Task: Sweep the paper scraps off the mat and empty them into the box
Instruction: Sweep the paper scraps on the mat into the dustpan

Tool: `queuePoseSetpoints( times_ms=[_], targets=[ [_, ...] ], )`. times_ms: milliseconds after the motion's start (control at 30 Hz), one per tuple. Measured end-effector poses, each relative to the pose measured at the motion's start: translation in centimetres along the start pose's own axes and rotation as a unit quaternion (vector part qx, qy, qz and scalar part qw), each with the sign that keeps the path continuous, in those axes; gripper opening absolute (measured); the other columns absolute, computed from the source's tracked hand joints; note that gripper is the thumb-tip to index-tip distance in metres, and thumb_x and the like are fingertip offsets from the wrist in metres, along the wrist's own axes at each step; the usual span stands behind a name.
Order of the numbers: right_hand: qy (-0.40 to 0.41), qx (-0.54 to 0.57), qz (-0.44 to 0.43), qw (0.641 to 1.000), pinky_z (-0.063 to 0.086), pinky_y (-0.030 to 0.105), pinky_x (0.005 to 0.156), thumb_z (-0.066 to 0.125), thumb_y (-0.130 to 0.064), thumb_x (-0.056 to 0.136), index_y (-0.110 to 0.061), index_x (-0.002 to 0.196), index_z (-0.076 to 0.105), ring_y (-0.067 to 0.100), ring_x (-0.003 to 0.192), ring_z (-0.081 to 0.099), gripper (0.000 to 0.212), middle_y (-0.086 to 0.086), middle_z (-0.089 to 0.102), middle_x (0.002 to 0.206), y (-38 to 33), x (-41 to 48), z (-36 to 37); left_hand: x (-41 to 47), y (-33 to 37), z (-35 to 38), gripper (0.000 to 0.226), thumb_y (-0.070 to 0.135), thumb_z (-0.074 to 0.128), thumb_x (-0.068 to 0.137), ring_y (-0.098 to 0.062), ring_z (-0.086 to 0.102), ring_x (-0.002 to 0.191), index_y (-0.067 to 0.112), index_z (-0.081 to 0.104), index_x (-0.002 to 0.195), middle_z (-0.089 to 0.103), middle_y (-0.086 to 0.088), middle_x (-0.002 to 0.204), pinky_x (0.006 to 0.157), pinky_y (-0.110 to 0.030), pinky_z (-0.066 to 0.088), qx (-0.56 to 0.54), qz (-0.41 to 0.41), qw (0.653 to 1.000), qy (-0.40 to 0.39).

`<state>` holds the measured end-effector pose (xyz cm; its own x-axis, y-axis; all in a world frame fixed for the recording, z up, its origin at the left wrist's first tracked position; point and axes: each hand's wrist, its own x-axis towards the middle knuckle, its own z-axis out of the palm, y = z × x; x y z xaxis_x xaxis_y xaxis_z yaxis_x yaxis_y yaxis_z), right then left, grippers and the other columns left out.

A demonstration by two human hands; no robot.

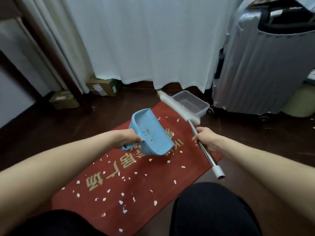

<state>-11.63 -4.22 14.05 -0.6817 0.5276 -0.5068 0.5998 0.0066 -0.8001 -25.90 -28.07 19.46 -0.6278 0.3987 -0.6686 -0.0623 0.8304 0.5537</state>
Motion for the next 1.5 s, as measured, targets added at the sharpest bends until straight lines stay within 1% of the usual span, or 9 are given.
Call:
queuePoseSetpoints(
  times_ms=[100,300,433,533,600,700,833,1267,1500],
  targets=[
    [-0.021,0.096,0.024,0.995,0.037,0.016,0.031,0.033,0.013,0.094,-0.006,0.14,0.043,0.012,0.032,0.046,0.051,0.011,0.046,0.064,-1.4,-0.6,3.5,-0.5,-3.3,-2.5,0.016,0.01,0.045,0.098,-0.008,0.044,0.037,0.006,0.055,0.086,0.053,-0.003,0.055,0.034,-0.017,0.036,-0.049,-0.008,0.999,0.0],
    [0.026,0.165,0.08,0.983,0.04,0.018,0.027,0.041,0.007,0.097,0.014,0.127,0.049,0.013,0.022,0.048,0.032,0.017,0.054,0.048,-2.1,0.2,6.9,1.0,-8.2,-0.8,0.02,0.014,0.05,0.098,-0.006,0.045,0.034,0.005,0.054,0.08,0.052,-0.001,0.052,0.035,-0.016,0.036,-0.137,-0.02,0.99,0.009],
    [0.01,0.26,0.097,0.961,0.051,0.025,0.035,0.049,-0.002,0.098,0.011,0.127,0.05,0.02,0.04,0.062,0.032,0.024,0.059,0.078,-2.5,1.8,5.8,4.2,-9.1,1.4,0.017,0.012,0.047,0.099,-0.005,0.047,0.035,0.003,0.052,0.085,0.051,-0.005,0.062,0.031,-0.016,0.036,-0.228,-0.027,0.973,-0.028],
    [0.008,0.323,0.091,0.942,0.054,0.027,0.041,0.036,-0.005,0.1,0.001,0.124,0.053,0.024,0.051,0.069,0.03,0.025,0.063,0.088,-2.7,3.2,5.8,6.3,-8.8,3.0,0.017,0.01,0.044,0.1,-0.006,0.046,0.035,0.004,0.05,0.086,0.05,-0.006,0.062,0.031,-0.015,0.035,-0.291,-0.035,0.956,-0.037],
    [0.0,0.279,0.054,0.959,0.056,0.026,0.048,0.033,0.0,0.096,-0.006,0.12,0.056,0.022,0.064,0.07,0.034,0.019,0.064,0.087,-2.5,4.1,6.1,7.6,-8.9,3.7,0.016,0.01,0.044,0.1,-0.007,0.045,0.035,0.004,0.049,0.086,0.05,-0.006,0.062,0.031,-0.015,0.034,-0.317,-0.044,0.946,-0.039],
    [0.057,0.05,-0.057,0.996,0.054,0.031,0.058,0.048,-0.005,0.089,-0.017,0.105,0.063,0.018,0.066,0.062,0.024,0.009,0.067,0.085,-1.8,5.8,5.8,9.4,-8.9,4.0,0.014,0.011,0.046,0.1,-0.007,0.046,0.035,0.003,0.05,0.089,0.051,-0.006,0.061,0.031,-0.015,0.035,-0.33,-0.054,0.942,-0.035],
    [0.104,-0.209,-0.125,0.964,0.056,0.039,0.077,0.062,-0.037,0.078,-0.029,0.073,0.068,0.021,0.07,0.066,0.011,-0.002,0.072,0.081,-1.7,7.5,4.6,11.1,-8.6,4.4,0.018,0.017,0.045,0.101,-0.008,0.046,0.037,0.003,0.052,0.091,0.052,-0.006,0.062,0.033,-0.017,0.037,-0.298,-0.05,0.953,-0.025],
    [0.288,-0.193,-0.105,0.932,0.05,0.037,0.08,0.059,-0.03,0.086,-0.013,0.098,0.076,0.039,0.098,0.064,0.027,0.019,0.07,0.098,-4.4,12.2,3.1,13.8,-9.8,4.4,0.021,0.022,0.043,0.102,-0.01,0.048,0.042,0.004,0.054,0.102,0.056,-0.006,0.065,0.038,-0.021,0.04,-0.251,-0.04,0.967,-0.002],
    [0.2,-0.212,-0.086,0.953,0.053,0.036,0.071,0.056,-0.024,0.082,-0.012,0.072,0.066,0.033,0.081,0.066,0.018,0.009,0.066,0.074,-5.7,14.4,5.5,15.5,-10.0,3.5,0.019,0.019,0.042,0.101,-0.011,0.046,0.038,0.005,0.053,0.097,0.057,-0.007,0.064,0.035,-0.019,0.039,-0.238,-0.059,0.969,-0.009]
  ],
)
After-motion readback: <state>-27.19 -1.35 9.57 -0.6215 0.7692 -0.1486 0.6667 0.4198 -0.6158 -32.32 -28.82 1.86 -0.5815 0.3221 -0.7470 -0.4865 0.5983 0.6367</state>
